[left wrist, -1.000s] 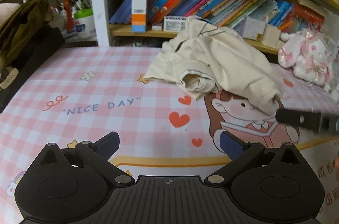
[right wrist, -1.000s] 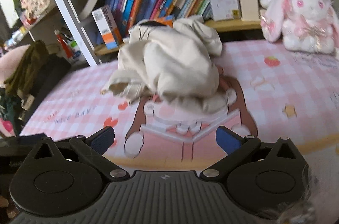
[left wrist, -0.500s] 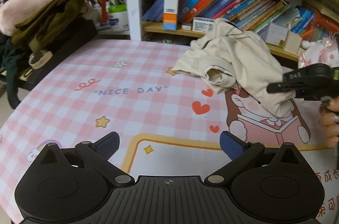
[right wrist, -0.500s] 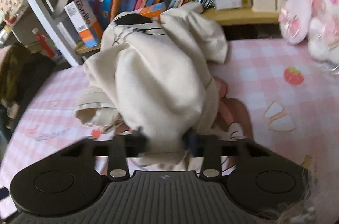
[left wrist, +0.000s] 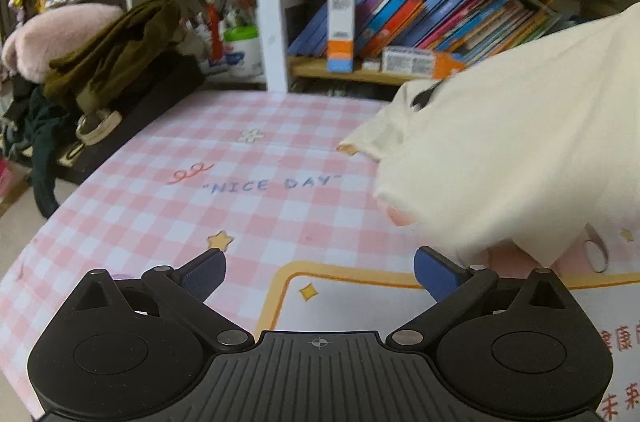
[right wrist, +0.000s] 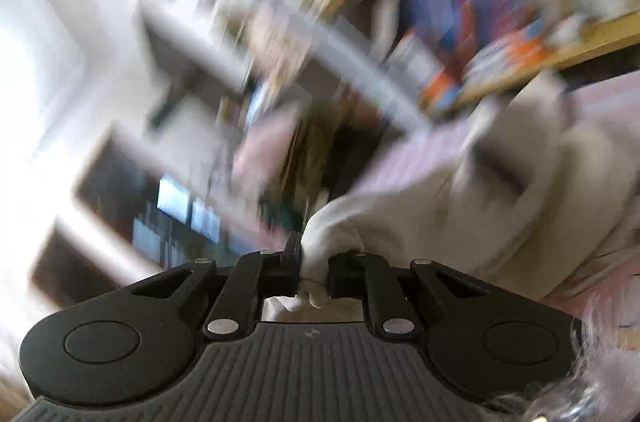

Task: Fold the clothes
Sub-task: 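Grasp the shirt with the left gripper while the right gripper holds it up, then lift the shirt by its shoulders with both grippers and shake it out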

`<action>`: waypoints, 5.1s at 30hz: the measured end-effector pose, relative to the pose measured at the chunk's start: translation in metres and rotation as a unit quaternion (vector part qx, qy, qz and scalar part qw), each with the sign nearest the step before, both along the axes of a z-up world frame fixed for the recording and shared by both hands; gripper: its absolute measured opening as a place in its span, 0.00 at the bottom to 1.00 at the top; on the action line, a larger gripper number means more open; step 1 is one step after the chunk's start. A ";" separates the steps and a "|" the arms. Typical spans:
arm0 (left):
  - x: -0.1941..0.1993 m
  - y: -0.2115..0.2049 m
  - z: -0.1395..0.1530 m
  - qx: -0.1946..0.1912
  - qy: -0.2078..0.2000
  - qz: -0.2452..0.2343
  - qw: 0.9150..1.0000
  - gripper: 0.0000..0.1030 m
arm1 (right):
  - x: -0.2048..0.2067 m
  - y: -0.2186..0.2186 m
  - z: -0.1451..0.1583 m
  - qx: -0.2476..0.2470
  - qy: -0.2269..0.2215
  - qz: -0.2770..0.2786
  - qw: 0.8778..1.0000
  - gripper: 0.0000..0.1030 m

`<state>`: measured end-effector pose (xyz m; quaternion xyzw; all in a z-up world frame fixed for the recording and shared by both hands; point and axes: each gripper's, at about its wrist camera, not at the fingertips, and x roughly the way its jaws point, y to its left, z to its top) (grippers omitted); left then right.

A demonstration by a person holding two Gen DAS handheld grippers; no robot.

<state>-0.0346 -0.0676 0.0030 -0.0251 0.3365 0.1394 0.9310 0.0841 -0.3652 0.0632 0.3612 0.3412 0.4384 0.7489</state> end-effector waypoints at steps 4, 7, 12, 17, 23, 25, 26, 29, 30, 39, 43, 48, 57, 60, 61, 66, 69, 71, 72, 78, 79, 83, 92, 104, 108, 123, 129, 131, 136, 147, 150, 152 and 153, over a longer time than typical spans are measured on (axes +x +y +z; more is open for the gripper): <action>0.001 -0.025 -0.006 0.008 0.003 -0.059 0.998 0.98 | 0.027 -0.068 -0.024 -0.108 0.062 -0.205 0.971 0.11; 0.005 -0.047 -0.008 0.035 0.010 -0.104 0.994 0.98 | 0.036 -0.079 -0.046 -0.258 0.083 -0.245 0.931 0.16; 0.015 -0.067 -0.010 0.058 0.014 -0.139 0.988 0.98 | 0.020 -0.073 -0.065 -0.374 0.059 -0.245 0.892 0.49; 0.023 -0.074 -0.012 0.054 0.013 -0.146 0.988 0.98 | -0.019 -0.024 -0.044 -0.454 -0.131 -0.111 0.874 0.66; 0.021 -0.076 -0.013 0.052 0.013 -0.153 0.987 0.98 | -0.058 0.037 -0.077 -0.572 -0.317 0.097 0.751 0.63; 0.020 -0.077 -0.013 0.053 0.013 -0.160 0.986 0.98 | -0.051 0.048 -0.091 -0.584 -0.318 0.113 0.739 0.58; 0.021 -0.078 -0.013 0.053 0.012 -0.165 0.985 0.98 | -0.048 0.052 -0.097 -0.591 -0.319 0.116 0.732 0.50; 0.025 -0.082 -0.015 0.060 0.009 -0.183 0.981 0.98 | -0.040 0.058 -0.106 -0.612 -0.329 0.119 0.709 0.32; 0.027 -0.084 -0.014 0.066 0.004 -0.193 0.979 0.98 | -0.038 0.059 -0.105 -0.614 -0.333 0.121 0.706 0.24; 0.076 -0.117 -0.040 0.175 -0.021 -0.283 0.943 0.90 | -0.036 0.036 0.016 -0.509 -0.356 0.023 0.783 0.11; 0.094 -0.127 -0.048 0.223 -0.035 -0.305 0.925 0.88 | -0.035 0.032 0.048 -0.502 -0.366 -0.013 0.784 0.11; 0.119 -0.127 -0.055 0.282 -0.056 -0.314 0.905 0.43 | -0.034 0.026 0.067 -0.505 -0.362 -0.048 0.782 0.03; 0.127 -0.102 -0.019 0.227 -0.096 -0.330 0.911 0.11 | -0.057 0.037 0.006 -0.563 -0.325 0.021 0.759 0.60; 0.118 -0.104 -0.002 0.222 -0.117 -0.336 0.908 0.11 | -0.075 0.056 -0.039 -0.613 -0.343 0.071 0.708 0.67; 0.116 -0.105 0.002 0.221 -0.120 -0.337 0.907 0.11 | -0.081 0.063 -0.055 -0.630 -0.350 0.088 0.688 0.69; 0.103 -0.109 0.016 0.216 -0.131 -0.343 0.905 0.11 | -0.089 0.085 -0.108 -0.671 -0.396 0.125 0.615 0.68; 0.099 -0.108 0.018 0.212 -0.129 -0.342 0.907 0.11 | -0.079 0.090 -0.127 -0.700 -0.408 0.112 0.576 0.52; 0.098 -0.107 0.012 0.217 -0.118 -0.346 0.905 0.13 | -0.071 0.086 -0.125 -0.703 -0.400 0.110 0.578 0.03; 0.098 -0.106 0.008 0.221 -0.111 -0.347 0.905 0.16 | -0.068 0.081 -0.115 -0.692 -0.391 0.106 0.597 0.03; 0.095 -0.105 -0.038 0.233 -0.046 -0.355 0.904 0.35 | -0.059 0.034 -0.021 -0.616 -0.364 -0.010 0.699 0.03; 0.092 -0.106 -0.044 0.234 -0.042 -0.358 0.903 0.43 | -0.057 0.025 -0.009 -0.611 -0.362 -0.030 0.703 0.02; 0.088 -0.113 -0.059 0.255 -0.035 -0.355 0.898 0.50 | -0.045 0.001 0.021 -0.610 -0.357 -0.080 0.703 0.02; 0.111 -0.123 -0.078 0.341 -0.038 -0.352 0.871 0.50 | -0.040 -0.013 0.027 -0.626 -0.347 -0.089 0.693 0.02; 0.115 -0.066 0.021 0.175 -0.130 -0.215 0.952 0.03 | -0.042 -0.016 0.009 -0.627 -0.330 -0.054 0.703 0.02; 0.086 -0.047 0.064 0.139 -0.187 -0.180 0.956 0.03 | -0.052 -0.015 0.006 -0.612 -0.336 -0.050 0.714 0.02; -0.070 0.032 0.203 0.126 -0.446 -0.139 0.875 0.03 | -0.174 0.027 0.152 -0.519 -0.504 -0.250 0.643 0.02; -0.143 0.081 0.251 0.095 -0.542 -0.137 0.824 0.03 | -0.263 0.070 0.215 -0.483 -0.596 -0.321 0.556 0.02; -0.164 0.093 0.262 0.089 -0.574 -0.137 0.802 0.03 | -0.294 0.083 0.237 -0.468 -0.622 -0.348 0.523 0.02; -0.208 0.117 0.284 0.064 -0.636 -0.137 0.757 0.03 | -0.352 0.104 0.276 -0.430 -0.670 -0.399 0.455 0.02; -0.117 0.120 0.266 0.049 -0.528 -0.156 0.833 0.03 | -0.308 0.106 0.298 -0.461 -0.634 -0.351 0.512 0.02; -0.044 0.113 0.229 0.054 -0.423 -0.158 0.891 0.03 | -0.239 0.094 0.270 -0.500 -0.563 -0.282 0.595 0.02; 0.007 0.109 0.197 0.057 -0.349 -0.156 0.922 0.03 | -0.182 0.089 0.233 -0.513 -0.513 -0.243 0.644 0.02; 0.031 0.107 0.181 0.062 -0.318 -0.156 0.933 0.03 | -0.153 0.087 0.213 -0.517 -0.488 -0.224 0.667 0.02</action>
